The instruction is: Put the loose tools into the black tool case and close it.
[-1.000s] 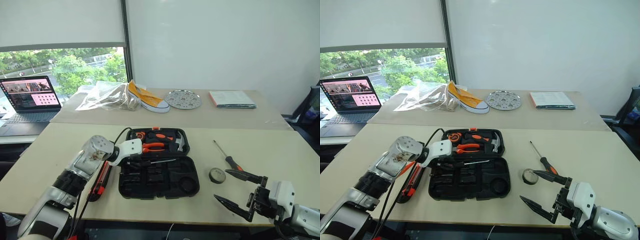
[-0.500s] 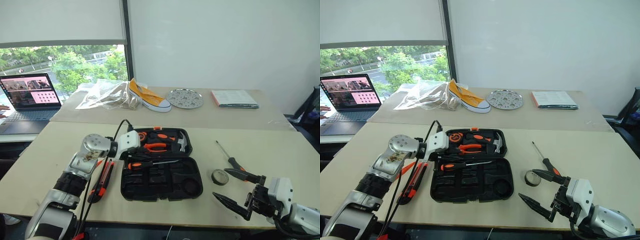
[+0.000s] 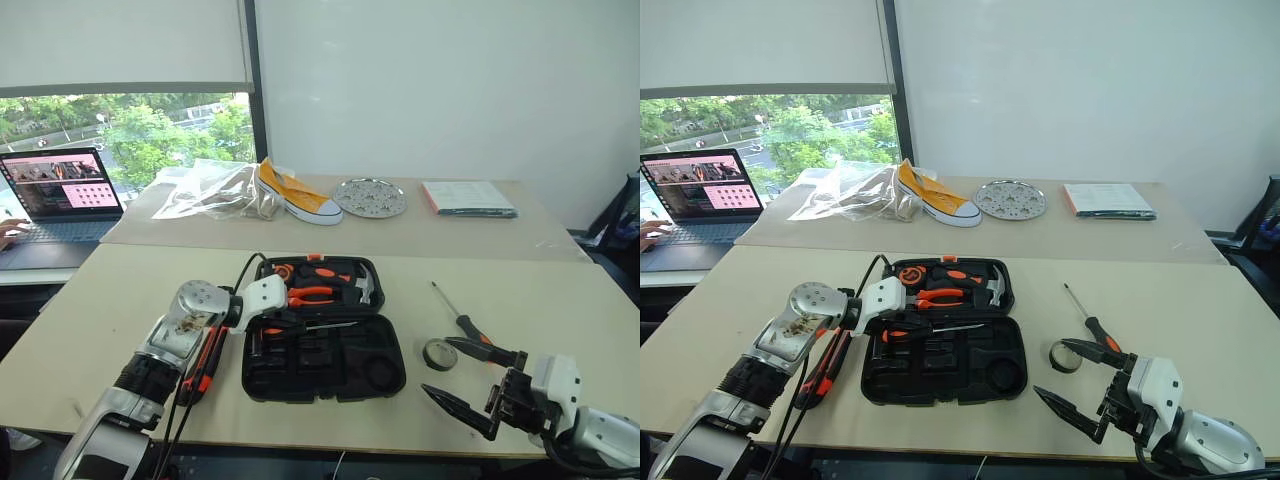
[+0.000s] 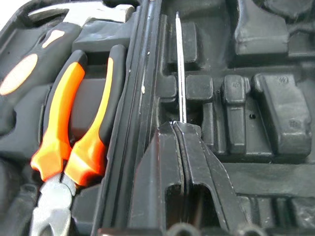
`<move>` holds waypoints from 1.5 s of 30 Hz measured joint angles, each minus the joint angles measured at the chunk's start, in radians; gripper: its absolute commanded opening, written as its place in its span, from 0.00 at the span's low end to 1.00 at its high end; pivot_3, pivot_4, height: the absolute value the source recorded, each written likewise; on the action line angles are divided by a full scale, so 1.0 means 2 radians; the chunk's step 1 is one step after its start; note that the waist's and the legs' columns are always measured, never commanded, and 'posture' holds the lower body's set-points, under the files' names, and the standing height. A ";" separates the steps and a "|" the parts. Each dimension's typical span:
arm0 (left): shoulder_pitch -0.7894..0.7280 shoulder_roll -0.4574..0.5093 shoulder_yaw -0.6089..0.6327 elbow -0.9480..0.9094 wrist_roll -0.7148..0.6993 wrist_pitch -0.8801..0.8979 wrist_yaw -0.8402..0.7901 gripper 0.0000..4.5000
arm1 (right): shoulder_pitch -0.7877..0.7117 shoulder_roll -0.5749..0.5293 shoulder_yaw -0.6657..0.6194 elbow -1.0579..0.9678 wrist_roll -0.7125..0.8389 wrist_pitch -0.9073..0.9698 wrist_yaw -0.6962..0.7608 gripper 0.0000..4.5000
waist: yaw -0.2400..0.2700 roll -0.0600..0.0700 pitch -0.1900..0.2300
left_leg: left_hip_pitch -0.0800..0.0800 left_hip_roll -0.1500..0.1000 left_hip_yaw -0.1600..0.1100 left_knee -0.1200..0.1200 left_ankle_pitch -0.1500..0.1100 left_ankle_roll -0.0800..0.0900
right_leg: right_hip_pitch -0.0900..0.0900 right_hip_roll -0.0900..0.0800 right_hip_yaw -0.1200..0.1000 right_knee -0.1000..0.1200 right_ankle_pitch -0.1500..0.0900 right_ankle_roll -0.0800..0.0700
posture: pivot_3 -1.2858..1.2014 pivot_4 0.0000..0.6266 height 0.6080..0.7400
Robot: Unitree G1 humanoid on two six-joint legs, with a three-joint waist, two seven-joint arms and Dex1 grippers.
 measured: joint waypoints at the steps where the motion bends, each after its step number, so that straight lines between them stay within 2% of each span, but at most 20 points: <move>1: 0.000 -0.002 -0.001 0.000 0.002 0.002 0.003 0.02 | 0.000 0.003 0.000 0.002 0.000 0.000 -0.001 1.00 | 0.000 0.000 0.000 | 0.000 0.000 0.000 0.000 0.000 0.000 | 0.000 0.000 0.000 0.000 0.000 0.000 | 0.52 0.24 1.00; 7: -0.001 -0.009 -0.007 -0.006 0.019 0.007 0.017 0.02 | 0.000 0.012 0.001 0.002 -0.006 0.000 -0.005 1.00 | 0.001 0.001 -0.001 | 0.000 0.000 0.000 0.000 0.000 0.000 | 0.002 0.000 0.000 0.000 0.000 0.000 | 0.52 0.24 1.00; 11: 0.017 -0.020 0.020 -0.005 -0.009 -0.008 0.022 0.02 | 0.006 0.014 -0.017 0.012 -0.004 0.000 -0.011 1.00 | 0.001 0.001 -0.001 | 0.000 0.000 0.000 0.000 0.000 0.001 | 0.000 0.000 0.001 0.000 0.000 0.000 | 0.52 0.24 1.00; 12: 0.023 -0.021 0.030 0.000 -0.020 -0.019 0.022 0.13 | 0.012 0.014 -0.027 0.014 -0.002 0.000 -0.012 1.00 | 0.000 0.001 -0.001 | 0.000 0.000 0.000 0.000 0.000 0.000 | -0.001 0.000 0.001 0.000 0.000 0.000 | 0.52 0.24 1.00; 14: 0.043 -0.013 0.068 0.004 -0.063 -0.046 0.002 0.25 | 0.031 0.011 -0.057 0.018 0.008 0.000 -0.009 1.00 | 0.000 0.001 -0.001 | 0.000 0.000 0.000 0.000 0.000 0.000 | -0.002 0.000 0.001 0.000 0.000 0.000 | 0.52 0.24 1.00; 20: 0.107 0.100 0.181 0.011 -0.143 -0.071 -0.073 0.74 | 0.098 0.020 -0.141 0.066 0.011 -0.006 -0.009 1.00 | -0.005 0.002 0.000 | 0.001 0.001 0.000 -0.002 -0.001 -0.001 | -0.002 0.000 0.000 0.000 -0.001 0.000 | 0.52 0.24 1.00; 23: 0.145 0.109 0.214 0.023 -0.165 -0.076 -0.086 1.00 | 0.105 0.031 -0.151 0.079 0.004 -0.008 -0.023 1.00 | -0.004 0.003 0.000 | 0.002 0.001 0.001 -0.002 -0.001 0.000 | -0.001 0.000 0.001 0.000 -0.001 0.001 | 0.52 0.24 1.00; 26: 0.224 0.121 0.260 0.023 -0.197 -0.075 -0.105 1.00 | 0.128 0.036 -0.163 0.081 -0.018 0.006 -0.056 1.00 | -0.005 0.003 0.000 | 0.001 0.001 0.001 -0.002 -0.002 0.000 | -0.002 -0.001 0.001 0.000 -0.001 0.001 | 0.52 0.24 1.00; 28: 0.278 0.131 0.284 -0.008 -0.218 -0.061 -0.118 1.00 | 0.135 0.033 -0.159 0.071 -0.023 0.032 -0.070 1.00 | -0.006 0.002 0.000 | 0.001 0.001 0.001 -0.002 -0.002 -0.001 | -0.003 -0.002 0.001 0.000 -0.002 0.001 | 0.52 0.24 1.00; 32: 0.314 0.134 0.309 -0.086 -0.251 -0.028 -0.112 1.00 | 0.022 -0.014 -0.131 0.067 -0.020 0.116 -0.111 1.00 | -0.012 0.003 0.001 | 0.001 0.000 0.001 -0.002 -0.002 0.001 | -0.002 -0.007 0.002 0.000 -0.001 0.001 | 0.52 0.24 1.00; 38: 0.305 0.129 0.299 -0.129 -0.261 0.002 -0.092 1.00 | -0.168 -0.105 -0.041 0.152 -0.028 0.272 -0.118 1.00 | -0.009 0.004 0.001 | 0.001 -0.002 0.001 -0.002 0.000 0.002 | -0.002 -0.004 0.001 0.000 0.002 0.001 | 0.52 0.24 1.00; 42: 0.303 0.125 0.284 -0.156 -0.261 0.015 -0.083 1.00 | -0.262 -0.122 0.037 0.228 -0.062 0.336 -0.113 1.00 | -0.009 0.004 0.001 | 0.000 -0.001 0.001 -0.002 0.000 0.001 | -0.003 -0.003 0.001 -0.001 0.001 0.001 | 0.52 0.24 1.00; 45: 0.317 0.122 0.286 -0.162 -0.261 0.016 -0.077 1.00 | -0.293 -0.120 0.071 0.262 -0.080 0.356 -0.111 0.85 | -0.010 0.004 0.001 | -0.001 -0.001 0.002 -0.002 -0.001 0.002 | -0.004 -0.003 0.000 -0.001 0.000 0.002 | 0.52 0.24 1.00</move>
